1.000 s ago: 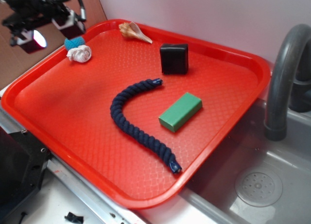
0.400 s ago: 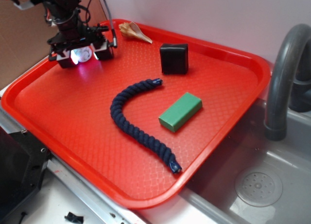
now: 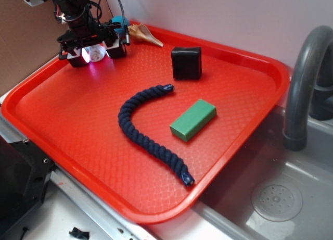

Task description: Grab the white paper.

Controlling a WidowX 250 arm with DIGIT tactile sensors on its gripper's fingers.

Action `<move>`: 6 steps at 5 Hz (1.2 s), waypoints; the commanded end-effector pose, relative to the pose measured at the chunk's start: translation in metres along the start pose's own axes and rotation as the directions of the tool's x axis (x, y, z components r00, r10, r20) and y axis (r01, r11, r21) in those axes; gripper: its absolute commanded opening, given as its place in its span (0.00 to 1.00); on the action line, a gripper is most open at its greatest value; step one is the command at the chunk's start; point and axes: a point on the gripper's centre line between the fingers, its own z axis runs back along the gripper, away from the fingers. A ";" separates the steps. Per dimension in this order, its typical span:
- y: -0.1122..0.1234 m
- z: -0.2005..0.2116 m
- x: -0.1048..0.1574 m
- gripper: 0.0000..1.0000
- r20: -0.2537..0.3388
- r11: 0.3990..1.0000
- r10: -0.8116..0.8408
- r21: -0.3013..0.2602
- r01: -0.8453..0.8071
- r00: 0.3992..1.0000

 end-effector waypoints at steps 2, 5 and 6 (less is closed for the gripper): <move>0.008 0.001 -0.004 0.00 -0.057 0.995 -0.091 0.037 0.093 0.994; -0.025 0.126 -0.065 0.00 -0.284 0.857 -0.508 -0.069 0.511 0.813; -0.015 0.190 -0.116 0.00 -0.254 0.797 -0.603 -0.169 0.579 0.756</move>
